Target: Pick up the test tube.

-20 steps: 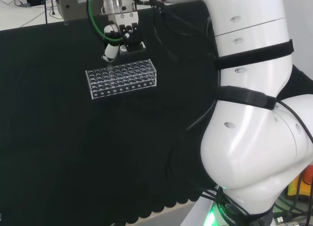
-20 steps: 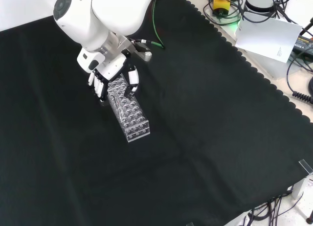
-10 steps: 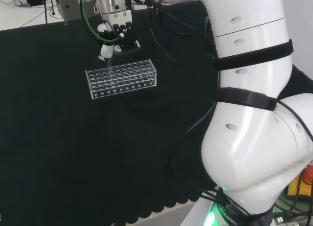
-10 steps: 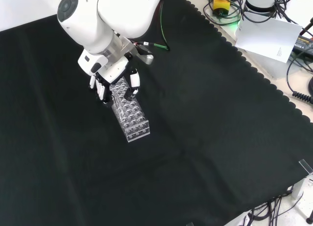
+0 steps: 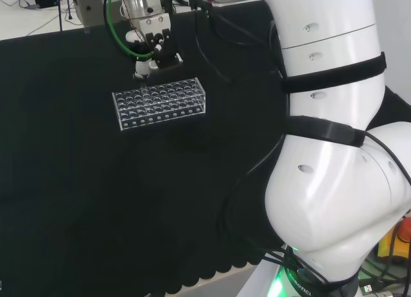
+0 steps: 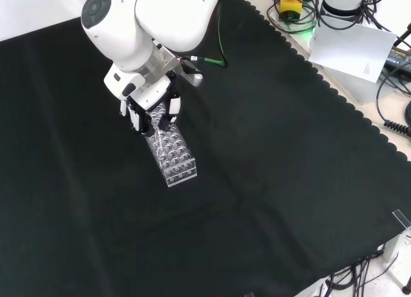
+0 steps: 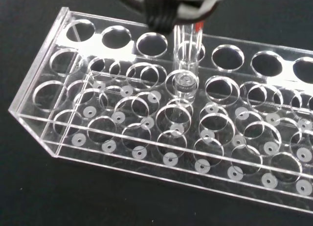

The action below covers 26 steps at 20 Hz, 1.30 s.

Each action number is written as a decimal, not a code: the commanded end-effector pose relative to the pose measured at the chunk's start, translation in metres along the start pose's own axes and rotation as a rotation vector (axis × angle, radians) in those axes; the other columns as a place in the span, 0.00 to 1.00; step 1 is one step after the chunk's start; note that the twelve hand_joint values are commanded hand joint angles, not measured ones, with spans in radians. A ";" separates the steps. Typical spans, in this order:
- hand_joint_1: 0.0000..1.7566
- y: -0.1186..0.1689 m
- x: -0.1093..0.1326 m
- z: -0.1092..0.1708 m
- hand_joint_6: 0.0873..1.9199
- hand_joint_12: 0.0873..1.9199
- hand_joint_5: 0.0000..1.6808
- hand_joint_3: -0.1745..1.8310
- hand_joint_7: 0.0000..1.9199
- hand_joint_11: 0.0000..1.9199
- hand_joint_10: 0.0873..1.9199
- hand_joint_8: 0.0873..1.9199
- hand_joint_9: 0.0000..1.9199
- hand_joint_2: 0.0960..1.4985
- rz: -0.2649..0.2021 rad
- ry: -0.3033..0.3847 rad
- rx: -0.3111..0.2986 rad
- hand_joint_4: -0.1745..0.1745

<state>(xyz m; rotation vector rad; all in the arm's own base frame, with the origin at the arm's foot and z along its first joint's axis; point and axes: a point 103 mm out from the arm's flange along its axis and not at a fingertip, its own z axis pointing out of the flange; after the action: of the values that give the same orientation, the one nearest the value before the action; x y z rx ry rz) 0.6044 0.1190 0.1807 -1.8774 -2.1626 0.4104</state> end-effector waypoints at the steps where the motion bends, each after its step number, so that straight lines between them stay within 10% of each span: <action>1: 0.73 0.000 0.004 -0.002 0.38 0.59 0.66 0.23 0.61 0.47 0.26 0.39 0.67 0.57 0.015 -0.049 -0.088 0.00; 4: 0.74 0.001 0.008 -0.004 0.36 0.50 0.71 0.41 0.65 0.58 0.25 0.37 0.73 0.42 0.022 -0.051 -0.131 0.00; 11: 0.82 0.005 0.022 -0.016 0.23 0.42 0.78 0.40 0.72 0.66 0.00 0.35 0.78 0.37 0.011 -0.032 -0.182 0.00; 26: 0.82 -0.002 0.018 -0.040 0.22 0.41 0.81 0.46 0.73 0.66 0.00 0.34 0.81 0.32 0.000 -0.037 -0.160 0.00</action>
<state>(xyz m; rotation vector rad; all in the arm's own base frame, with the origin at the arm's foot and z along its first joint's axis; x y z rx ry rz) 0.6131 0.1383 0.2171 -1.9652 -2.2804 0.2755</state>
